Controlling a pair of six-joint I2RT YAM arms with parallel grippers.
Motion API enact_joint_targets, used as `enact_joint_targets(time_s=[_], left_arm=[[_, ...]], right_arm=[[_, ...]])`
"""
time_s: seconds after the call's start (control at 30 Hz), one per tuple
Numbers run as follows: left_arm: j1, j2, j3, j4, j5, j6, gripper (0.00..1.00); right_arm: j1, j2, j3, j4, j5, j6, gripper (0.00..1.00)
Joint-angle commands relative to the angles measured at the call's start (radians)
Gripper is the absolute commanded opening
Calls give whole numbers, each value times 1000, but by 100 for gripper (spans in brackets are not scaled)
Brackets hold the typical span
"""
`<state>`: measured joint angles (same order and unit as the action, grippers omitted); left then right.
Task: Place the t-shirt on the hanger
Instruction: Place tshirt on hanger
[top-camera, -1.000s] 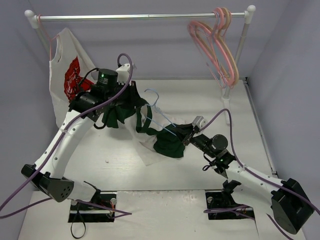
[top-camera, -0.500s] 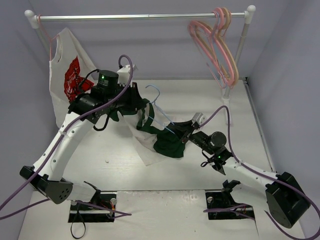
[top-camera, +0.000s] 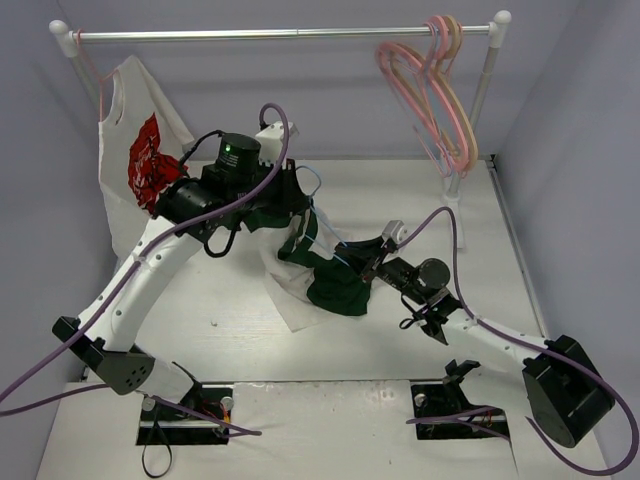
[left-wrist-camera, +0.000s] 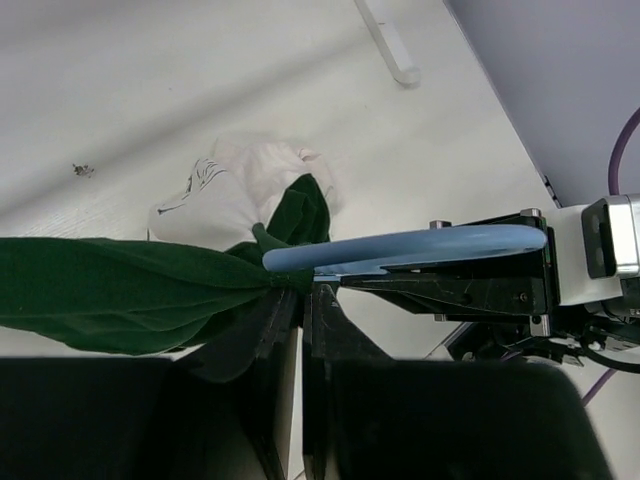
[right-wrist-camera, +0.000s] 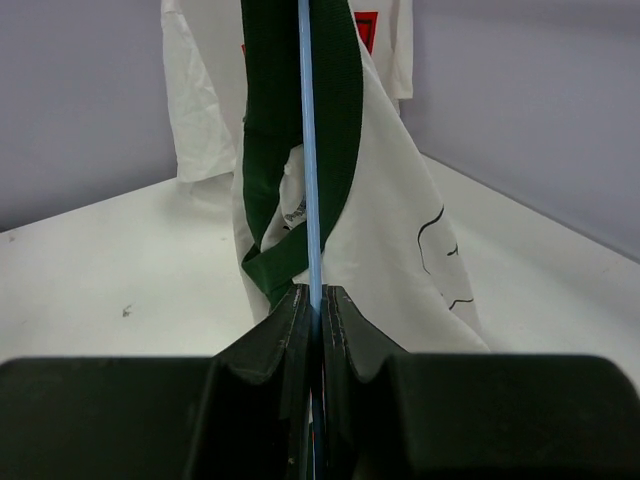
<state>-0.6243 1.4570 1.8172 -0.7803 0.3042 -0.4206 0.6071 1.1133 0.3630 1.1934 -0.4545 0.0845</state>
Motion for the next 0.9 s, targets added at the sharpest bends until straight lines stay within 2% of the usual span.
enact_joint_targets(time_s=[0.0, 0.07, 0.1, 0.2, 0.33, 0.47, 0.6, 0.73, 0.87], left_arm=[[-22, -43, 4, 21, -34, 19, 6], [-20, -67, -2, -3, -71, 42, 15], [-20, -82, -1, -14, -118, 58, 26], [-20, -109, 5, -42, -175, 88, 47], [-20, -126, 39, -88, -195, 123, 52], [-20, -159, 5, -100, -223, 175, 57], [-15, -199, -68, -83, -295, 320, 62], [-5, -187, -119, -42, -284, 466, 66], [43, -161, -122, -30, -189, 565, 69]], right_arm=[[-18, 0, 67, 320, -19, 26, 0], [-39, -1, 56, 325, -27, 37, 0], [-46, -3, 51, 330, -35, 47, 0], [-61, -4, 39, 337, -44, 61, 0], [-66, 3, 37, 336, -58, 73, 0], [-66, 14, 33, 347, -69, 81, 0], [-66, 11, 37, 336, -88, 86, 0], [-66, 0, 51, 307, -113, 86, 0], [-66, -13, 57, 258, -138, 80, 0]])
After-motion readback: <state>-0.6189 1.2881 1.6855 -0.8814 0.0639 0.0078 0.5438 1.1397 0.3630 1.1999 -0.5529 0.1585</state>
